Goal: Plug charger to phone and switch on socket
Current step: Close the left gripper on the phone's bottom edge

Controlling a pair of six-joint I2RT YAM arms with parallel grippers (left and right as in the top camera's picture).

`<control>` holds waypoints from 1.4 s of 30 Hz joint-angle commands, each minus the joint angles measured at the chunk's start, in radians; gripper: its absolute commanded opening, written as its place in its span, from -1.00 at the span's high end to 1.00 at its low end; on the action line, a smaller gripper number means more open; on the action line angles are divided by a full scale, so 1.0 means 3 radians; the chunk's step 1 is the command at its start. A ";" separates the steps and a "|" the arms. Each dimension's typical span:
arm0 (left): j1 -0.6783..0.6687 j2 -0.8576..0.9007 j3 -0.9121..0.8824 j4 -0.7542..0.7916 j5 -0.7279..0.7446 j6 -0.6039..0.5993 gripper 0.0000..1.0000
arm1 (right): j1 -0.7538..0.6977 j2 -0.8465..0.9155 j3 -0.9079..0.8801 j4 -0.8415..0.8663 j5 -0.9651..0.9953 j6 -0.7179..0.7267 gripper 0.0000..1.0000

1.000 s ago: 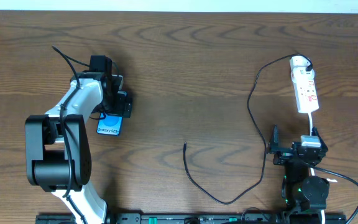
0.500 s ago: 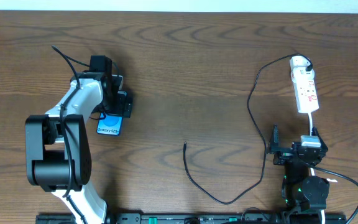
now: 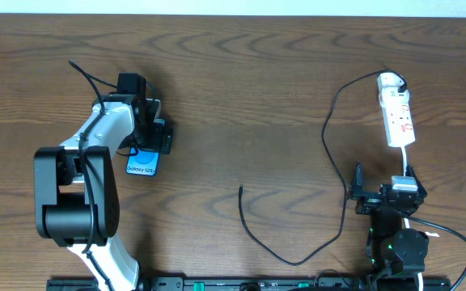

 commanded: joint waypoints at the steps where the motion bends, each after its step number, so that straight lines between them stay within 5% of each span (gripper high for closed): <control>1: -0.0010 0.0090 -0.0050 0.0006 -0.0067 0.0031 -0.96 | 0.0028 -0.0020 -0.0004 -0.0010 0.0001 -0.0005 -0.98; 42: -0.0010 0.0090 -0.0050 -0.0103 -0.0067 0.0029 -0.88 | 0.0028 -0.0020 -0.0004 -0.0010 0.0001 -0.0005 -0.99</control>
